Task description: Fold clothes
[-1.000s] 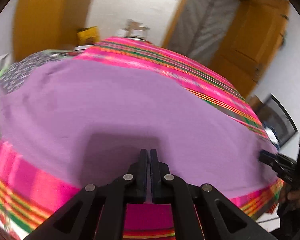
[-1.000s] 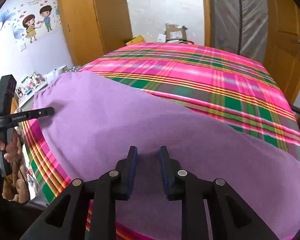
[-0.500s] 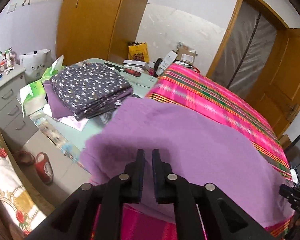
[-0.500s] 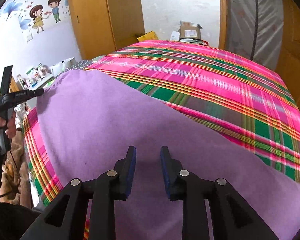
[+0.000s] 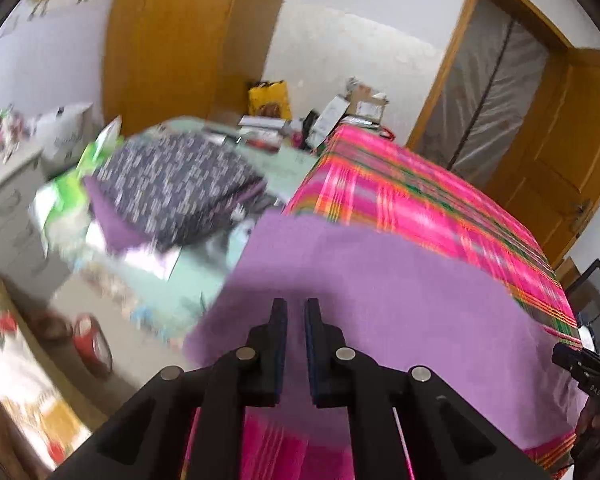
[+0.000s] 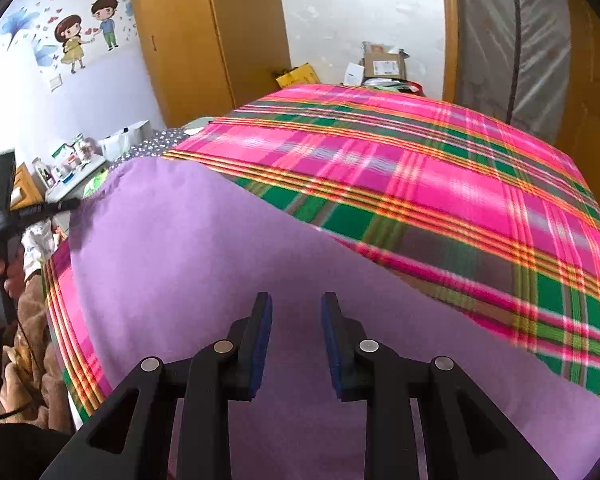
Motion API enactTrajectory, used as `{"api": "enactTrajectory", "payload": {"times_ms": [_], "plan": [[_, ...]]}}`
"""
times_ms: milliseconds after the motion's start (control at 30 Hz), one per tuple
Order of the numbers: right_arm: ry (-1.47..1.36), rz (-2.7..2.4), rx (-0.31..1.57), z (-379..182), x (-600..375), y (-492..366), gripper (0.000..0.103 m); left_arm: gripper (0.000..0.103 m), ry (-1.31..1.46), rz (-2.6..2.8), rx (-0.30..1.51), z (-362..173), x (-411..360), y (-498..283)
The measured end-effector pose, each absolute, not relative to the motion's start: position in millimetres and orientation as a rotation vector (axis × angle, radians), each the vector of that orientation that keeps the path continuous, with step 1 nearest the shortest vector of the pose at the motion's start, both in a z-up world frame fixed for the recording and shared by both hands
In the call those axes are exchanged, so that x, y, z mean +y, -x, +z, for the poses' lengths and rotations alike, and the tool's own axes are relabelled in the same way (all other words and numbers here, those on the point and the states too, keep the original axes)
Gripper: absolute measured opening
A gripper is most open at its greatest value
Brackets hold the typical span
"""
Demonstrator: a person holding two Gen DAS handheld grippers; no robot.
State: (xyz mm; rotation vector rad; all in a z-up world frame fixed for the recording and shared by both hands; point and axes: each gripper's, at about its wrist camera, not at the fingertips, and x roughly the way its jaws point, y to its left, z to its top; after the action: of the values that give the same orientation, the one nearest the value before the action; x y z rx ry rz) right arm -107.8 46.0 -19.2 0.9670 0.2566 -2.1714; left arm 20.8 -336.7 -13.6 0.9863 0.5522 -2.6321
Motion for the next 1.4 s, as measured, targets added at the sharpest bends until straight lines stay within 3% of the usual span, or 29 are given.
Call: {"api": "enactTrajectory", "payload": {"times_ms": [100, 500, 567, 633, 1100, 1300, 1400], "plan": [[-0.96, -2.164, 0.262, -17.5, 39.7, 109.0, 0.026, 0.023, -1.037, -2.638, 0.523, -10.4, -347.9, 17.7], [-0.998, -2.184, 0.251, -22.4, 45.1, 115.8, 0.026, 0.024, -1.193, -2.61, 0.534, -38.7, -361.1, 72.3], [-1.001, -2.179, 0.247, -23.6, 43.8, 116.3, 0.026, 0.022, -1.196, -2.606, 0.515, -41.4, -359.8, 72.7], [-1.0, -2.171, 0.25, -25.0, 41.1, 115.4, 0.026, 0.0, -1.191, -2.594, 0.471, -40.5, -357.3, 72.3], [-0.996, -2.156, 0.2, -19.3, 40.0, 115.9, 0.026, 0.0, -1.066, -2.612, 0.559, -23.7, -371.7, 48.9], [-0.966, -2.103, 0.141, -3.0, 13.5, 127.2, 0.028, 0.001, -1.14, -2.697, 0.492, -26.8, -340.6, 62.7], [-0.959, -2.058, 0.133, 3.3, -8.0, 136.7, 0.028, 0.001, -1.203, -2.624, 0.552, -45.8, -348.1, 67.4]]}}
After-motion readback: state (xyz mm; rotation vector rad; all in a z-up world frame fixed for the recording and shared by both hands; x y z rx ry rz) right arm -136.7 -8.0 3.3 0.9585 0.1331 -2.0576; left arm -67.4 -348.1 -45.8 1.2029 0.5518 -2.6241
